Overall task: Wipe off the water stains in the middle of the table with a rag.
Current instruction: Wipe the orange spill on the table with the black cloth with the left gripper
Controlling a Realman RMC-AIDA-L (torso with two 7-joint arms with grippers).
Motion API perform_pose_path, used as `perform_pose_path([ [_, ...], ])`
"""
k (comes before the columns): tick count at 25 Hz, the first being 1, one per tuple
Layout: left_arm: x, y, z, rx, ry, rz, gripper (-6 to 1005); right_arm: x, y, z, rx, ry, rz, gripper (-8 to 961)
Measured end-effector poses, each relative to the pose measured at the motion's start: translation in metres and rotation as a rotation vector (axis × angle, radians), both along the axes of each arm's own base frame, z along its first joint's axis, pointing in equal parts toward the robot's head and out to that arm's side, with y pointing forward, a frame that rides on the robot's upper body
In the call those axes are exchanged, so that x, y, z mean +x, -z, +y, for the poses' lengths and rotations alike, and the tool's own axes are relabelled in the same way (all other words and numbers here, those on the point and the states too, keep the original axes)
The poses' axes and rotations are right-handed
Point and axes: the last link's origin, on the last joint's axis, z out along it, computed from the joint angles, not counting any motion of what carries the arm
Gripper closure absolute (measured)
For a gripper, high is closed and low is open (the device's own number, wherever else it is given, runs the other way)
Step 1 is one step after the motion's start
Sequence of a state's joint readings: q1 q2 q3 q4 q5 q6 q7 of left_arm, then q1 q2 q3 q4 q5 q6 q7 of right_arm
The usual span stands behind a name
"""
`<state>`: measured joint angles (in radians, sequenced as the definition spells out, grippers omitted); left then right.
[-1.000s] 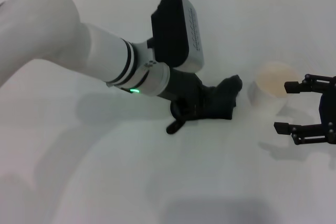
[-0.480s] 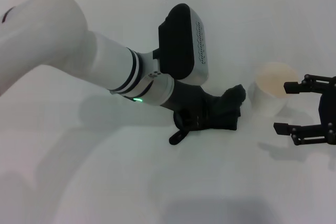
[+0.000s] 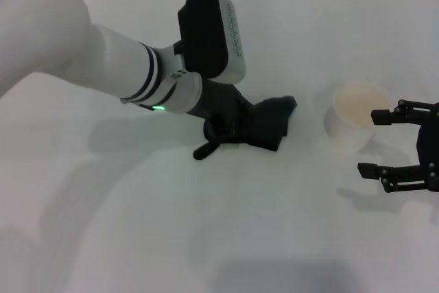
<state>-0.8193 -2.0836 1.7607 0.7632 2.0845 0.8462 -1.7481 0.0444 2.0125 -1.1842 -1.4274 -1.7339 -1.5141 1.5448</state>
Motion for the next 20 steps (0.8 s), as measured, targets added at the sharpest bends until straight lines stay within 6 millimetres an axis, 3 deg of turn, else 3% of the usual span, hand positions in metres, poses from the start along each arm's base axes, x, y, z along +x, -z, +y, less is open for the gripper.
perform_pose_path([
  [20, -0.009, -0.012, 0.013, 0.07, -0.02, 0.012, 933, 0.001, 0.0, 0.001, 0.005, 0.006, 0.001, 95],
])
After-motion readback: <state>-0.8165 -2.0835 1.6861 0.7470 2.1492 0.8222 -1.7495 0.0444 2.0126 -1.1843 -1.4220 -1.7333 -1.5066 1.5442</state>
